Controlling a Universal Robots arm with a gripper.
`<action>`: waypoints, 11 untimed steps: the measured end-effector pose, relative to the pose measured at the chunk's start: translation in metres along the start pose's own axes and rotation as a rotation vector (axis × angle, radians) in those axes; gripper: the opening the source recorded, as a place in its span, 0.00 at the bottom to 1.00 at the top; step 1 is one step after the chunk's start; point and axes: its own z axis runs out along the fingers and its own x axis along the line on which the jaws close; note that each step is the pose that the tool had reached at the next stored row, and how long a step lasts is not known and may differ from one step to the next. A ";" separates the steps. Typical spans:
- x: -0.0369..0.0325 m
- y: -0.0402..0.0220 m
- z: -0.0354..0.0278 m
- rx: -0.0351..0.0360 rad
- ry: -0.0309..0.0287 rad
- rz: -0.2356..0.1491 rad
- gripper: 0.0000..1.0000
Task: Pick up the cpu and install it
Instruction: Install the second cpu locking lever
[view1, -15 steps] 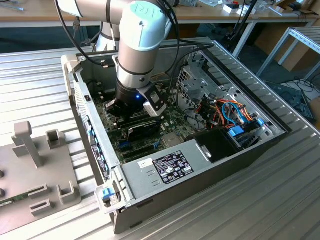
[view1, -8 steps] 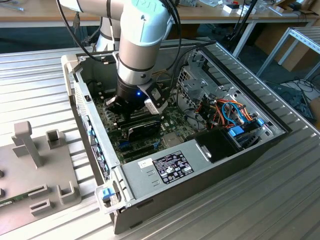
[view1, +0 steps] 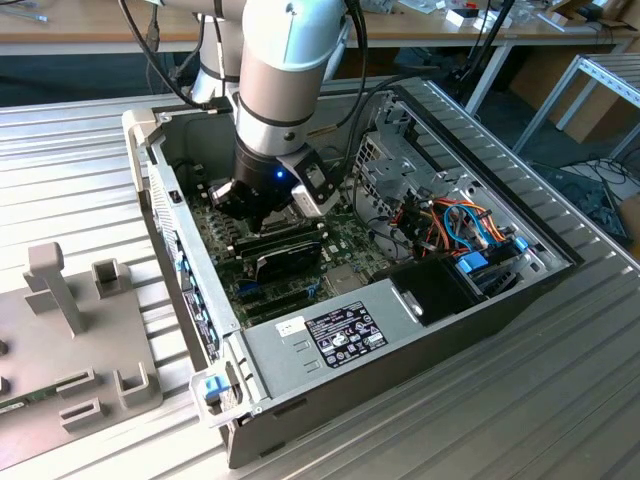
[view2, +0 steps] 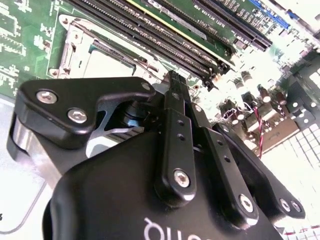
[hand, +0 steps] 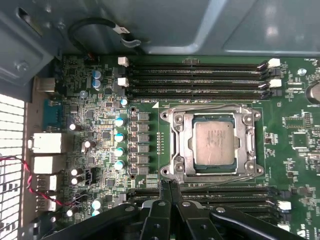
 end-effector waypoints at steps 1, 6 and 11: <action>0.0000 0.0000 0.0000 0.0001 0.0000 0.000 0.11; -0.0003 0.0003 -0.0007 -0.0011 0.0002 0.000 0.11; -0.0023 0.0018 -0.0007 -0.0027 0.0005 0.000 0.11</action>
